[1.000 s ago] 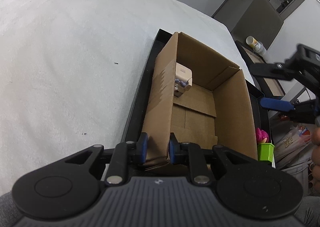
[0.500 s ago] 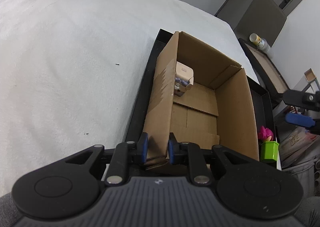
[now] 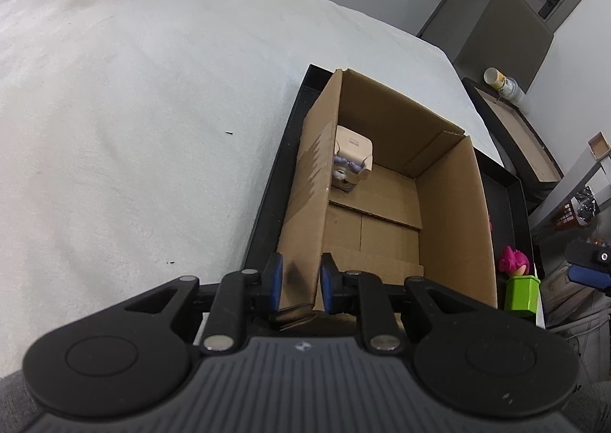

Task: Organize rigid objects
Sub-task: 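Move the right gripper to the lime-green cup and grasp it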

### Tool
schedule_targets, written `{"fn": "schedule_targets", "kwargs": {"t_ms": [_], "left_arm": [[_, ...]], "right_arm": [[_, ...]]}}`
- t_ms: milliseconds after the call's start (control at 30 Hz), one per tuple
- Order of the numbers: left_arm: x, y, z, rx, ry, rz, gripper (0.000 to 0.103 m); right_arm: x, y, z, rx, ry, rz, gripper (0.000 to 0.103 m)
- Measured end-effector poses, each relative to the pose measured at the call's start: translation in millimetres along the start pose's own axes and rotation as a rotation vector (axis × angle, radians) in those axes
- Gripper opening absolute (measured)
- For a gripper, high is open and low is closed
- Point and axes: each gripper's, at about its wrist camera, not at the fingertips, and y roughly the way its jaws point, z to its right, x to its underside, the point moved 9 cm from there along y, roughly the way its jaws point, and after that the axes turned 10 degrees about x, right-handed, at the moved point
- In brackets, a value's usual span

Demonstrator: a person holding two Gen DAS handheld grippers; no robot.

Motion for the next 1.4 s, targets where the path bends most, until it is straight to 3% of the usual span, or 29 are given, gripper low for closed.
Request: {"fn": "schedule_targets", "kwargs": {"t_ms": [333, 500, 900, 1067, 1333, 1400], "left_arm": [[0.2, 0.1, -0.5, 0.01, -0.009, -0.012, 0.019], [0.3, -0.2, 1.5, 0.013, -0.004, -0.01, 0.019], [1.3, -1.9, 2.6, 0.009, 0.003, -0.006, 0.019], [0.4, -1.2, 2.3, 0.008, 0.003, -0.004, 0.019], [-0.1, -0.3, 0.1, 0.017, -0.004, -0.001, 0.019], [0.0, 0.2, -0.3, 0.019, -0.005, -0.002, 0.019]], "right_arm": [[-3.7, -3.3, 45.4, 0.072, 0.076, 0.017, 0.087], [-7.0, 3.2, 71.6, 0.089, 0.117, -0.019, 0.085], [14.2, 47.9, 105.7, 0.105, 0.189, -0.152, 0.057], [11.6, 59.1, 113.2, 0.154, 0.173, -0.148, 0.056], [18.5, 80.6, 121.6, 0.203, 0.162, -0.203, 0.039], [21.0, 83.8, 122.5, 0.204, 0.163, -0.211, 0.041]]}}
